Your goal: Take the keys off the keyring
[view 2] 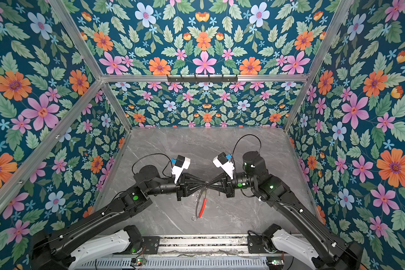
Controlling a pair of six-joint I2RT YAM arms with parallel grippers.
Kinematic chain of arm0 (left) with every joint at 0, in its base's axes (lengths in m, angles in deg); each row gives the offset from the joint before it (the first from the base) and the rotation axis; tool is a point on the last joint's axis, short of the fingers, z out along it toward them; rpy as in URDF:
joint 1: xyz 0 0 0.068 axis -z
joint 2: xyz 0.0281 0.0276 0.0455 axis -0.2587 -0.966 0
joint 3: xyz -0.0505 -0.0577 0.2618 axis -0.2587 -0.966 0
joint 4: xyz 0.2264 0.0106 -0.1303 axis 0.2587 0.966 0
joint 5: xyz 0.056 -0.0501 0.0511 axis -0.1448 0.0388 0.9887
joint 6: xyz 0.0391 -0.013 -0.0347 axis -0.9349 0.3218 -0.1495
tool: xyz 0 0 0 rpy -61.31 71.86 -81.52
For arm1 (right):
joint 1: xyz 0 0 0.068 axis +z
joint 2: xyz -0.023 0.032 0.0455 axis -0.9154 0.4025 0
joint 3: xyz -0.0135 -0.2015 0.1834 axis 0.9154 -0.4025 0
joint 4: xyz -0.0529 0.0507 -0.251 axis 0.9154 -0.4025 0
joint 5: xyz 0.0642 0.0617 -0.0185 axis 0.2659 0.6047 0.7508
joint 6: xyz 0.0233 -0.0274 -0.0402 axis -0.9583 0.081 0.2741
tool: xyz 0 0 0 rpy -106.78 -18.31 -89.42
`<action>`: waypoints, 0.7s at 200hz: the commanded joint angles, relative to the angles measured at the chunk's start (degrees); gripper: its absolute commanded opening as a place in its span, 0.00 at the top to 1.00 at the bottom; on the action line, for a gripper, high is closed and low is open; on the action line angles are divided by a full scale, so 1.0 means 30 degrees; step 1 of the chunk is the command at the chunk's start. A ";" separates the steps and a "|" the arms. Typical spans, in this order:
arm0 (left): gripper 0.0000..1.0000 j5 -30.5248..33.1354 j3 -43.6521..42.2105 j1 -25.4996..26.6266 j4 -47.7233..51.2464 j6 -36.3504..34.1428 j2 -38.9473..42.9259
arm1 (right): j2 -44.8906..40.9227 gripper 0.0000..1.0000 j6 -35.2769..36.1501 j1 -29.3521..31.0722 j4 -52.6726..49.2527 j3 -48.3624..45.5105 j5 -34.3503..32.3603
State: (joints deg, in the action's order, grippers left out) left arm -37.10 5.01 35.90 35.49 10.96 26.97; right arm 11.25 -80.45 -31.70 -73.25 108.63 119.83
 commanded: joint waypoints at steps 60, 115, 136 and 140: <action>0.92 -0.0844 -0.0198 -0.0031 -0.2231 0.0811 -0.0398 | 0.0145 1.00 0.0541 -0.0001 -0.0300 0.0483 -0.0463; 1.00 -0.0612 -0.0636 -0.0008 -0.3839 0.1537 -0.0377 | 0.0102 1.00 0.0230 0.0018 0.0087 0.0643 -0.0660; 1.00 -0.0198 -0.1076 -0.0032 -0.5221 0.1958 -0.0177 | -0.0223 0.87 -0.0242 0.0046 0.0712 0.0542 -0.1104; 1.00 -0.0058 -0.1236 -0.0031 -0.5573 0.2066 -0.0128 | -0.0338 0.84 -0.0362 0.0039 0.0934 0.0493 -0.1225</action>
State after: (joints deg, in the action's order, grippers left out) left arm -37.69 2.40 35.77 27.19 14.96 25.90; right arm 11.22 -79.69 -31.66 -75.26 110.27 118.78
